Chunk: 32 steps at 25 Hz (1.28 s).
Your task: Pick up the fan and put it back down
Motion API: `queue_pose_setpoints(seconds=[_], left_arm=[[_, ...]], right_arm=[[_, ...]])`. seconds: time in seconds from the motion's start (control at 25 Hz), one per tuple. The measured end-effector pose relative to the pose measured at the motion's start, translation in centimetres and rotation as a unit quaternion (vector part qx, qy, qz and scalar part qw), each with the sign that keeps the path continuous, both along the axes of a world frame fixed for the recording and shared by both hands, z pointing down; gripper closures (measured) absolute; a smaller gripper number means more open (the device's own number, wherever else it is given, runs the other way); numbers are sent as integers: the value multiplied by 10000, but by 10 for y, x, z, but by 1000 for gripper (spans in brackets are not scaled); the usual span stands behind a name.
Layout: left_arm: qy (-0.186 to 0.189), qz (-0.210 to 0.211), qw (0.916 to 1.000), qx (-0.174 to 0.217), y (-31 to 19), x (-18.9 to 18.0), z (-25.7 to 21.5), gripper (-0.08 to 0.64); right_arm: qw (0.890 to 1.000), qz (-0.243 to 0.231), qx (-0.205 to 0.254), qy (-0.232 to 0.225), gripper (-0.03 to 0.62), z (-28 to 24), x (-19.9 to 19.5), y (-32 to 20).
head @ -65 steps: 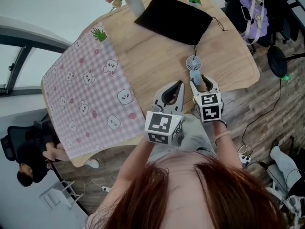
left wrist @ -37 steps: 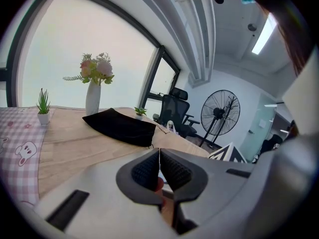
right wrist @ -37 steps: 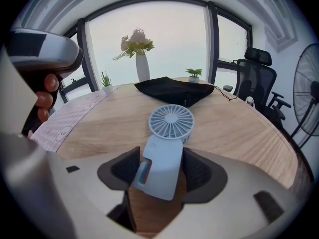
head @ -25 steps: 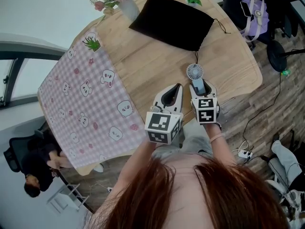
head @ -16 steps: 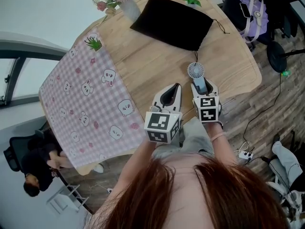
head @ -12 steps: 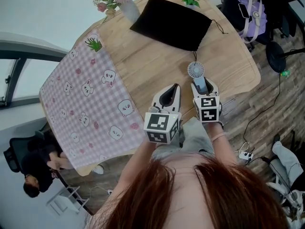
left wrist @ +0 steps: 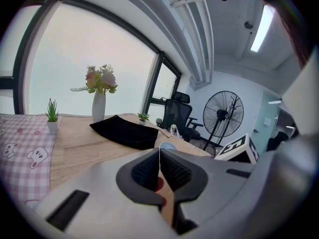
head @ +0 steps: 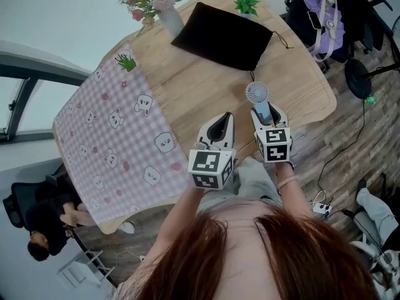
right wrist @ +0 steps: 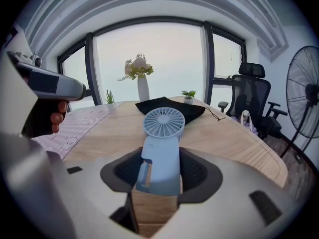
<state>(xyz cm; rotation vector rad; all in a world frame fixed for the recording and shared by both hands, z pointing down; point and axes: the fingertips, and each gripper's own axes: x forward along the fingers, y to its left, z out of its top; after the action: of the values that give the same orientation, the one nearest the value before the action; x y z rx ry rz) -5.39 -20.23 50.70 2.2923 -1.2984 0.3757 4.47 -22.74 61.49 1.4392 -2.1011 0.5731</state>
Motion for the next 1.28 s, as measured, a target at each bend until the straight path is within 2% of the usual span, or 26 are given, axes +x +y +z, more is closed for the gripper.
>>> queue_pose_setpoints(seconds=[1.28], left_arm=[[-90, -70, 9976, 690, 24, -5, -53, 548]], right_arm=[[9951, -279, 944, -96, 377, -101, 0, 22]])
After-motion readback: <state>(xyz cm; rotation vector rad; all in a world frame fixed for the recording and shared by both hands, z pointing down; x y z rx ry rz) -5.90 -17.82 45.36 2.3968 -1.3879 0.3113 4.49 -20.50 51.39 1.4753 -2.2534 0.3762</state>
